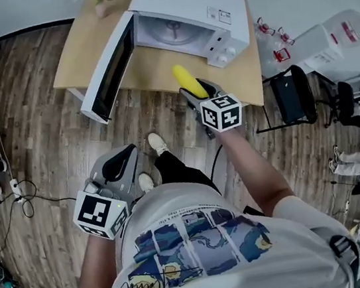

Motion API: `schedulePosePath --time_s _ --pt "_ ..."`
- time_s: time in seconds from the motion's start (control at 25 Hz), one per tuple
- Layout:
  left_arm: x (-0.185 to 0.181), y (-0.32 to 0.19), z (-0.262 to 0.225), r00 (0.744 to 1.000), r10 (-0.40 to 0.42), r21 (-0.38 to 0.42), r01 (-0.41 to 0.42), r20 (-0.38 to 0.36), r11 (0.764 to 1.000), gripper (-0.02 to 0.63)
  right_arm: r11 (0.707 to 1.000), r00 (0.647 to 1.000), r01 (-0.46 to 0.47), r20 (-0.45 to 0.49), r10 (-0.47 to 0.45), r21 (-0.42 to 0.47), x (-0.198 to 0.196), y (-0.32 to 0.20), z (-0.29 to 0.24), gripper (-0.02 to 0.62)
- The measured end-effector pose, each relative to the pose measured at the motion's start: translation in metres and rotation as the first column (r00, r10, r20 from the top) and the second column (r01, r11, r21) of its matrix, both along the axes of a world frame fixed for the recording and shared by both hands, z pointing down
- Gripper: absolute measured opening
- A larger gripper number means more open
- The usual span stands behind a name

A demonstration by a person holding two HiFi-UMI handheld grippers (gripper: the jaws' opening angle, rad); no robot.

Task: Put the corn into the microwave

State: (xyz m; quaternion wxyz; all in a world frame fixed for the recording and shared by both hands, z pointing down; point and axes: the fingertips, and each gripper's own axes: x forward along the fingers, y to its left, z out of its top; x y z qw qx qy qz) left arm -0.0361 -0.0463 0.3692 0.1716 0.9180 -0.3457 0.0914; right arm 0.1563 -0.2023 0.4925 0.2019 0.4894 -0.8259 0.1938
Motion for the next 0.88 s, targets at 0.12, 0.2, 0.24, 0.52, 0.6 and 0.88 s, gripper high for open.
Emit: schedulePosePath --time_s 0.12,0.2,0.24,0.52,0.6,0.88 --pt "0.003 -0.029 -0.004 0.999 -0.026 -0.004 0.026 0.021 1.000 0.008 1.000 1.000 0.001 -0.020 -0.001 0.004 0.000 -0.053 0.012 0.249" --pt "0.007 -0.048 -0.007 0.998 -0.048 -0.005 0.048 0.031 0.999 0.008 1.000 0.999 0.006 -0.034 -0.006 0.007 0.000 -0.087 0.022 0.249" --pt "0.008 -0.057 -0.007 0.997 -0.066 -0.008 0.066 0.032 0.998 0.008 1.000 0.999 0.009 -0.040 -0.008 0.006 0.000 -0.103 0.027 0.249" --pt "0.008 -0.110 -0.011 0.981 -0.187 -0.019 0.188 0.049 0.982 0.008 1.000 0.996 0.014 -0.085 -0.014 -0.001 -0.005 -0.201 0.062 0.249" --pt "0.006 -0.120 -0.010 0.974 -0.219 -0.022 0.220 0.055 0.975 0.008 1.000 0.994 0.018 -0.105 -0.019 -0.004 -0.008 -0.222 0.071 0.249" --pt "-0.007 -0.139 -0.003 0.933 -0.351 -0.046 0.355 0.085 0.934 0.008 0.999 0.984 0.046 -0.174 -0.044 0.010 -0.022 -0.279 0.101 0.249"
